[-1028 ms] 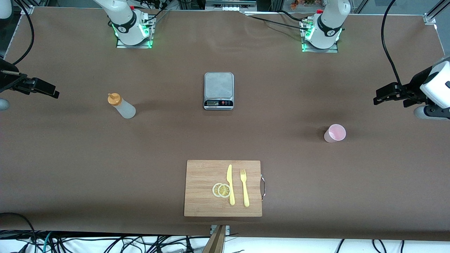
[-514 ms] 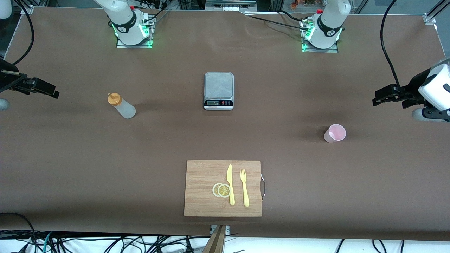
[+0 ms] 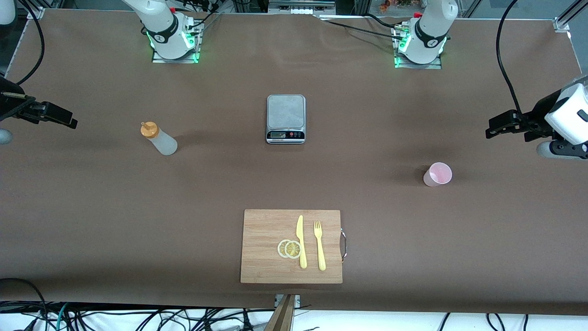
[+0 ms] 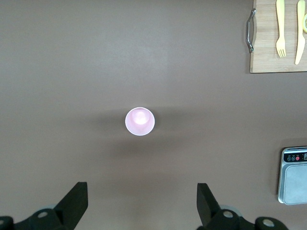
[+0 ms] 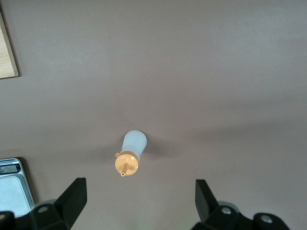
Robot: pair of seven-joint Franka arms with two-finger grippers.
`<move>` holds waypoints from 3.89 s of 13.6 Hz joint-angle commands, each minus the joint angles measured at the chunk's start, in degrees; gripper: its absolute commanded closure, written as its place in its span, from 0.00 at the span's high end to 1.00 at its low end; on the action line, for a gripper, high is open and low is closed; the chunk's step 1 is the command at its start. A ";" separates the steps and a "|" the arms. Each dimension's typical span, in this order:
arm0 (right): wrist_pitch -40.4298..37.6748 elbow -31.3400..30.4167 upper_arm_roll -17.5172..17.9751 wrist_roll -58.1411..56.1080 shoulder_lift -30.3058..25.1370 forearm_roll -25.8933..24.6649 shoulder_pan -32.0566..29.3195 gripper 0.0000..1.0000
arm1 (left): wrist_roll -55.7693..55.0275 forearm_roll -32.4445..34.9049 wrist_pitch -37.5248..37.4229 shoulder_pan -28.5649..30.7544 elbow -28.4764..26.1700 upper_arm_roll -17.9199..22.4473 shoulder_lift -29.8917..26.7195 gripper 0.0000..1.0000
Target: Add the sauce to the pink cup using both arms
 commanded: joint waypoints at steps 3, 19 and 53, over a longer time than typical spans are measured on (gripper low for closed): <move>0.03 -0.47 -0.22 -1.08 -0.47 0.81 -0.11 1.00 | -0.23 -0.60 -0.46 0.56 0.54 0.35 2.11 1.00; -0.06 -0.47 -0.22 -1.08 -0.47 0.81 -0.20 1.00 | 14.45 -0.86 43.02 1.88 -32.23 3.51 13.10 0.99; -0.32 -0.56 -0.92 -4.33 -0.30 0.90 -0.20 1.00 | -22.27 -7.45 30.57 -14.47 -20.64 -14.22 11.88 0.00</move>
